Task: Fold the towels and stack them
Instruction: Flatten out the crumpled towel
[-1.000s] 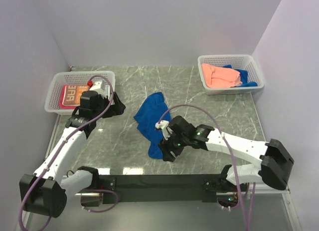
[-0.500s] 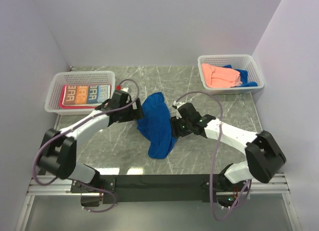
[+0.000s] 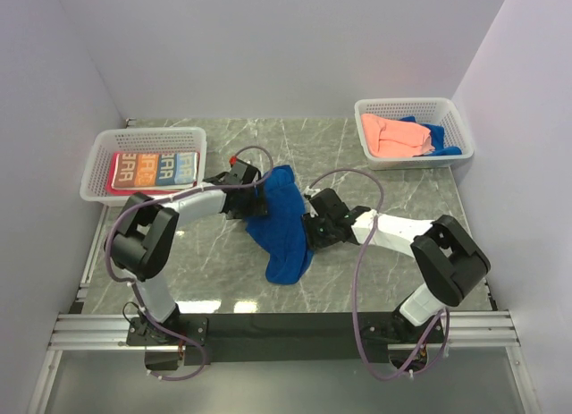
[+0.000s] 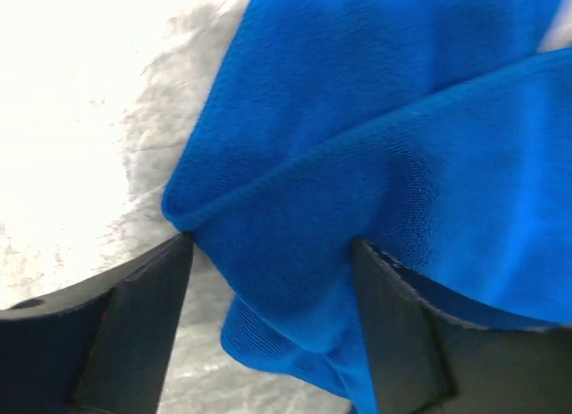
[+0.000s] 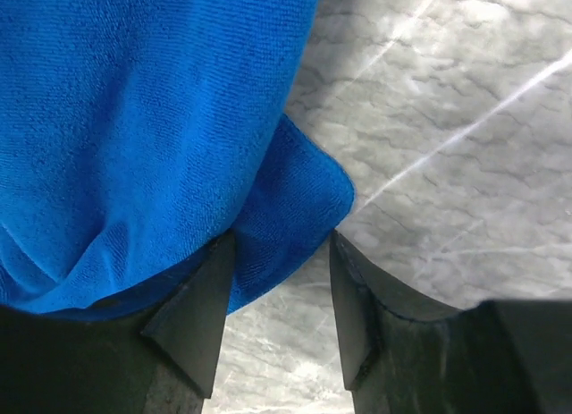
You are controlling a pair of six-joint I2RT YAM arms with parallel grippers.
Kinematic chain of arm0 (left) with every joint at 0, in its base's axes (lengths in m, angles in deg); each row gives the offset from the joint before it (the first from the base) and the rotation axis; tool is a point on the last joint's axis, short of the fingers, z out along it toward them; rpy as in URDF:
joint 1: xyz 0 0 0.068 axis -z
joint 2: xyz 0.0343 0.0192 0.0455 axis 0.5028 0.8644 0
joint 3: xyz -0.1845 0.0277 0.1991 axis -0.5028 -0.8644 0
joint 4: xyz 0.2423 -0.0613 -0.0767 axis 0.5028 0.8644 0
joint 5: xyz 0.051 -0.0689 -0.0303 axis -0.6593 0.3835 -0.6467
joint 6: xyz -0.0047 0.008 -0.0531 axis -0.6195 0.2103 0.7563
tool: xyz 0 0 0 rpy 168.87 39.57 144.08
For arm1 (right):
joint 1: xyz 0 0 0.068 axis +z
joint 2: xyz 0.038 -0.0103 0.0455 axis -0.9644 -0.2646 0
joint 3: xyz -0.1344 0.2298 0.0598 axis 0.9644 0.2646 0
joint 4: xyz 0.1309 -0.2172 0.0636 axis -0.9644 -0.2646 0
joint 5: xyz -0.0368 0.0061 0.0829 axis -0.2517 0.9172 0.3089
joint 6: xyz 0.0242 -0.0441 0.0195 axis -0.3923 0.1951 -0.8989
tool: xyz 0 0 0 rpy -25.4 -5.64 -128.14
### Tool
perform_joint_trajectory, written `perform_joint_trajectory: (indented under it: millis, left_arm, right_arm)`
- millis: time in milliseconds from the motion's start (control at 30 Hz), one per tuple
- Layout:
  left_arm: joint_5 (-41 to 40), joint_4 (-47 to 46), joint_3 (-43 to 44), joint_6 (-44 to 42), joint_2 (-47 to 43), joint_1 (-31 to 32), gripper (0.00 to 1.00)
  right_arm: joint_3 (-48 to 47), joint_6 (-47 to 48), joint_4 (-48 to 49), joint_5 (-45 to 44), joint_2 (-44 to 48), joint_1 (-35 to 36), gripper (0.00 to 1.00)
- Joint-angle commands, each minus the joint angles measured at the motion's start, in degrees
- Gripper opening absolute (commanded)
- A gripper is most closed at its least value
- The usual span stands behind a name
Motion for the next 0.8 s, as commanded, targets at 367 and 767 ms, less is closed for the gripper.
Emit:
perform_joint_trajectory:
  millis: [367, 767]
  left_arm:
    - [-8.97, 9.16, -9.8, 7.44, -3.52, 0.76, 0.01]
    - [10.43, 14.61, -28.44, 15.27, -33.15, 1.9, 0.21]
  right_arm:
    - [-1.62, -4.51, -3.53, -5.76, 6.8, -10.87, 0.0]
    - [1.98, -3.91, -3.89, 4.23, 19.64, -17.23, 0.0]
